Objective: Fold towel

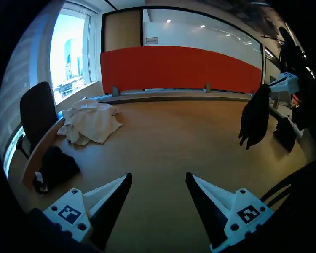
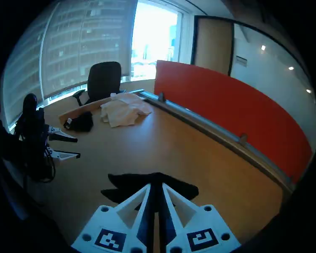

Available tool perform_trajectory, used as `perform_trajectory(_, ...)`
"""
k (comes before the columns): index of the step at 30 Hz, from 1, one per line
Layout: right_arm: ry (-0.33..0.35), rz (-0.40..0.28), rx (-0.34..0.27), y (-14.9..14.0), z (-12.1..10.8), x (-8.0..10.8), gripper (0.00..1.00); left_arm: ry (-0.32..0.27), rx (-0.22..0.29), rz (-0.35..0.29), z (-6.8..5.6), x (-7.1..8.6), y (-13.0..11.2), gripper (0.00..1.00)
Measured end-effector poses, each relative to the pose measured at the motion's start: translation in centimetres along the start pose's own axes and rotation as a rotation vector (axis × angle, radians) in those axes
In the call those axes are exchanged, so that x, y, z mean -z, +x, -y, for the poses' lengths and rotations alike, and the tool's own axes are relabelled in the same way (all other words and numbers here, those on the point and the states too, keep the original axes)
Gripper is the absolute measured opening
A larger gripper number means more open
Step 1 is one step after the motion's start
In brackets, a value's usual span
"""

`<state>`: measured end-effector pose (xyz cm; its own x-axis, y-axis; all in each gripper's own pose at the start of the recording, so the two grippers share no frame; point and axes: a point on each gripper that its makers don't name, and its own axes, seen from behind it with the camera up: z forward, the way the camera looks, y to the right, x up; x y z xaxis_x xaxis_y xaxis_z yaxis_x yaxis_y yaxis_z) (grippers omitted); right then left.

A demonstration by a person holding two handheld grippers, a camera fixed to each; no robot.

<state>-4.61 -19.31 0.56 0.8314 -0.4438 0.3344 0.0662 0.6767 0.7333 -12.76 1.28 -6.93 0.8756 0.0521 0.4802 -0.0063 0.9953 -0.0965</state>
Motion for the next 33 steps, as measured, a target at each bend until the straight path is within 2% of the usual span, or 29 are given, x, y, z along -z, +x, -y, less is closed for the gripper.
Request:
perform_trajectory(8,-0.003,-0.008,-0.012,0.1,-0.6,0.5,0.07,0.014,0.011,-0.003,0.0,0.2,0.1,0.94)
perform_trajectory(13,-0.015,-0.010,-0.019,-0.2,-1.9,1.3,0.06,0.018,0.010,0.001,0.2,0.4,-0.1,0.94)
perform_trajectory(24,-0.078,0.019,-0.014,-1.9,-7.4,4.3,0.06,0.028,0.008,0.007,0.6,0.6,-0.2,0.94)
perform_trajectory(33,-0.132,0.039,-0.052,-3.7,-11.9,7.1,0.06,0.031,0.001,0.008,0.9,0.5,0.1,0.94)
